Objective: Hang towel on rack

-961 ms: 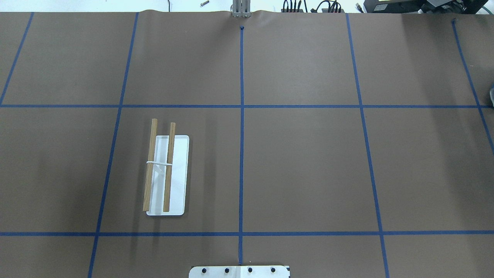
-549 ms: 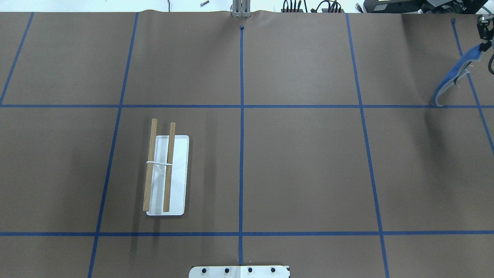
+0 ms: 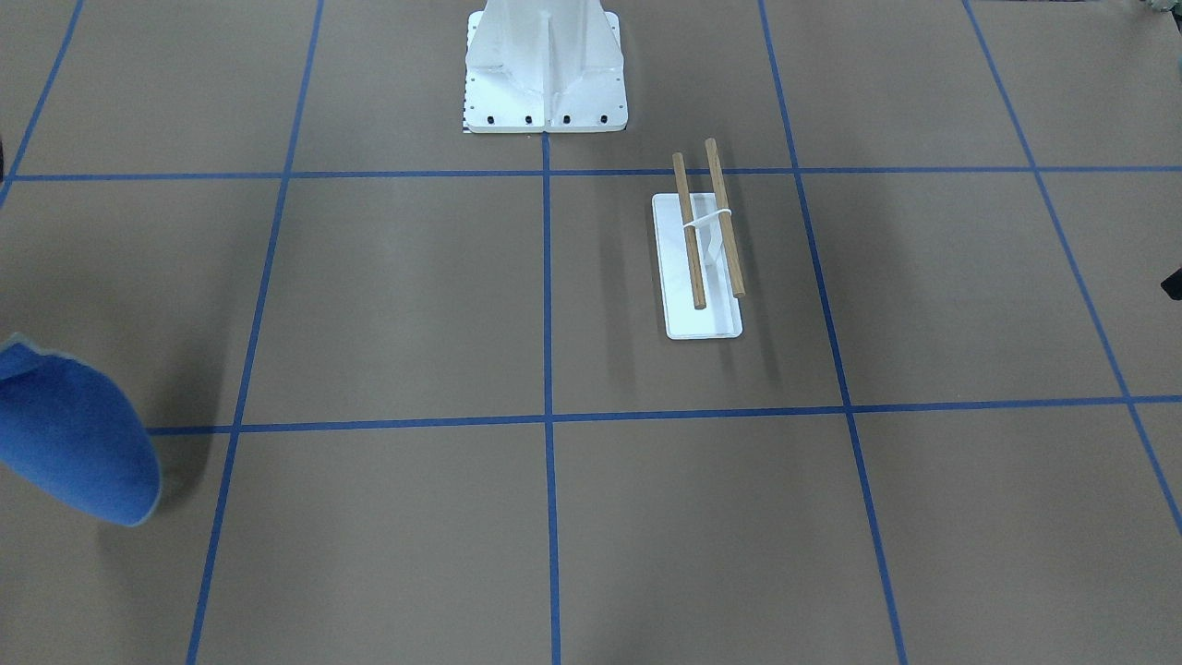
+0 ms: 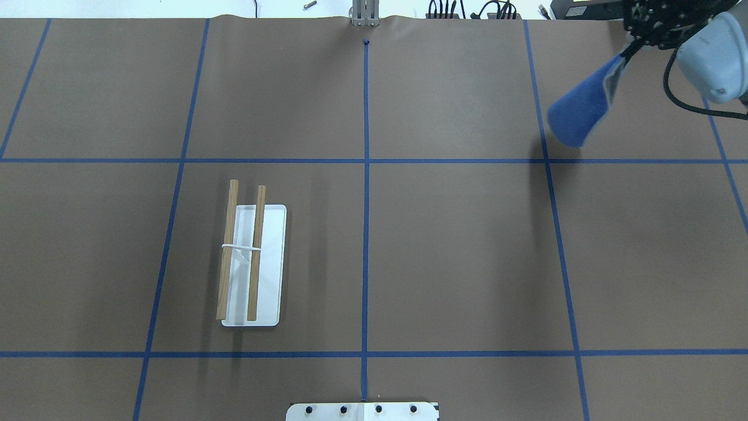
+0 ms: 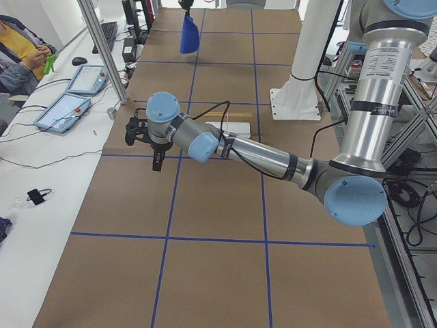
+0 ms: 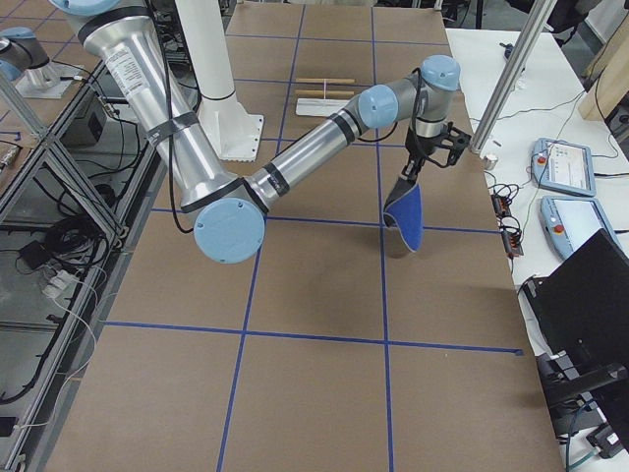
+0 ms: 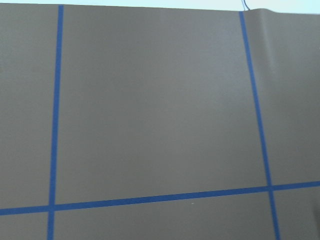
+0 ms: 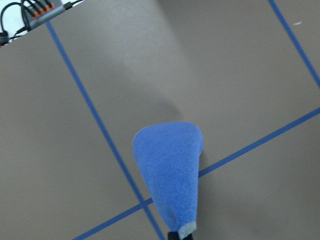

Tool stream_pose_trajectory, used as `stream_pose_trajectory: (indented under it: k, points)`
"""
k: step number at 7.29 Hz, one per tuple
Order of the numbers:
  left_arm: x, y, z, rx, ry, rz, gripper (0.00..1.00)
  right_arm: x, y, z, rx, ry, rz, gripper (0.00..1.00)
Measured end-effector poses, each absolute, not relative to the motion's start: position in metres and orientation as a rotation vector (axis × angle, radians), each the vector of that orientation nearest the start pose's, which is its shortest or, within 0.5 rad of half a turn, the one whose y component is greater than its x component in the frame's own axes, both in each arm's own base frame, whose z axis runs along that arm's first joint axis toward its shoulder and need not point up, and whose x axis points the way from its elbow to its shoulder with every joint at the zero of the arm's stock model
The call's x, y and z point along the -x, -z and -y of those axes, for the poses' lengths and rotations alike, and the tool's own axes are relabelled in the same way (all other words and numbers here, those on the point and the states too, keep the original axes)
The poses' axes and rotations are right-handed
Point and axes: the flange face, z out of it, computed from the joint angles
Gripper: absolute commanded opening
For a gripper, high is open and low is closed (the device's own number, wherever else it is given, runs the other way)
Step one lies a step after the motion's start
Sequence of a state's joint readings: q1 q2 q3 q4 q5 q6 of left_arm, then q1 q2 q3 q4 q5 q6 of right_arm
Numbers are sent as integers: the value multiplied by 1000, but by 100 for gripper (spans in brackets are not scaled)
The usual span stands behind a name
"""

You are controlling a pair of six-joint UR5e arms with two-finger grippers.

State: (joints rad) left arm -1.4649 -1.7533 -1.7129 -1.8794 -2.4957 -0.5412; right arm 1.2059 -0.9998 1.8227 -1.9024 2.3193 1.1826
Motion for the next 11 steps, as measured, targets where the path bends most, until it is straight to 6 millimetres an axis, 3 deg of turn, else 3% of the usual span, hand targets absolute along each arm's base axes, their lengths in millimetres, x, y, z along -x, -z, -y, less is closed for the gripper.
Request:
stream_pose_trajectory:
  k: [2,3,5,7,9,11]
  points:
    - [-9,-431,568,-261,140,-1073,98,212,-181,566,197,-582,929,0]
    - [-23,-417,565,-238,156,-1128,98,240,-148,554,211,-594,952,0]
    - [-76,-381,561,-172,182,-1235,98,277,-91,536,230,-603,999,0]
    - [-131,-339,560,-79,211,-1312,98,298,-54,524,192,-550,1084,0]
    - [-170,-331,556,-16,216,-1355,98,331,-27,512,98,-483,1159,0]
    - [-202,-309,550,122,316,-1400,98,360,6,503,26,-451,1218,0]
